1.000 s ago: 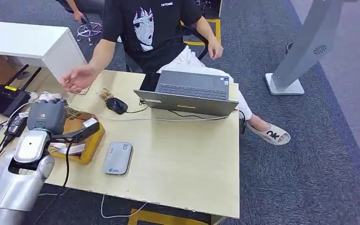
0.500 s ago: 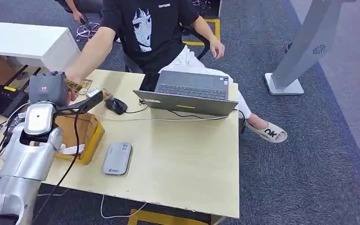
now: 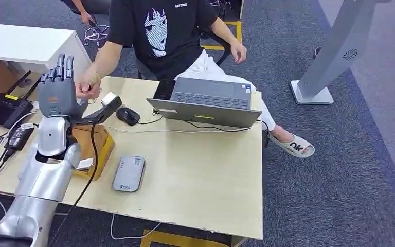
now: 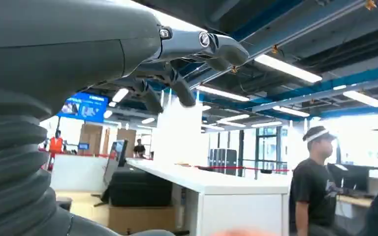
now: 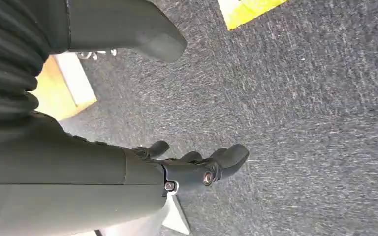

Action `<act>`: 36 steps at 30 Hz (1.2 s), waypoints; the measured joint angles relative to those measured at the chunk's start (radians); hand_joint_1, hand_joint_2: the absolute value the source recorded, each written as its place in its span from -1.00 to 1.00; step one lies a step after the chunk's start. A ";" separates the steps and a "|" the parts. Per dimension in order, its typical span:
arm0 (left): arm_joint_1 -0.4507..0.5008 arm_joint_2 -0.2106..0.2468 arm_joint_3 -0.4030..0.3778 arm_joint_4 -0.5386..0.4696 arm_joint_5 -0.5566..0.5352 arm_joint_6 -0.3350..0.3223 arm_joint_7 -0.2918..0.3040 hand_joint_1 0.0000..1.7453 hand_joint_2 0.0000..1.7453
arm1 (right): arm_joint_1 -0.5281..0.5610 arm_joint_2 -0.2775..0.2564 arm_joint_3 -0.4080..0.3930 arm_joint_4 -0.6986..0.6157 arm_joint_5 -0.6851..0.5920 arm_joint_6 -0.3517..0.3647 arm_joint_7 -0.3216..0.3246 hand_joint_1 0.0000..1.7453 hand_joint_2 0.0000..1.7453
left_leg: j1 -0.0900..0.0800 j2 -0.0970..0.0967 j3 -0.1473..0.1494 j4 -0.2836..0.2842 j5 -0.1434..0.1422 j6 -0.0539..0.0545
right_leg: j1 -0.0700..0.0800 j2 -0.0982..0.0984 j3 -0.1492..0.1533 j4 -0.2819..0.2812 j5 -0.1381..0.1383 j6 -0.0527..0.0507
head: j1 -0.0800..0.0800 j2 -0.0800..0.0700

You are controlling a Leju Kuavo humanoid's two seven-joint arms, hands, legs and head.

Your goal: Pass the card to the sensor for recognition and then transmit it.

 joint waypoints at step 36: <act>0.984 -0.367 0.458 -0.848 0.944 -0.038 -0.948 -1.00 1.00 | 0.017 0.015 -0.084 0.000 -0.129 -0.052 -0.055 -1.00 1.00 | -0.001 0.002 0.000 -0.001 -0.008 0.002 | 0.000 0.000 0.001 -0.002 -0.006 0.002 | -0.002 0.000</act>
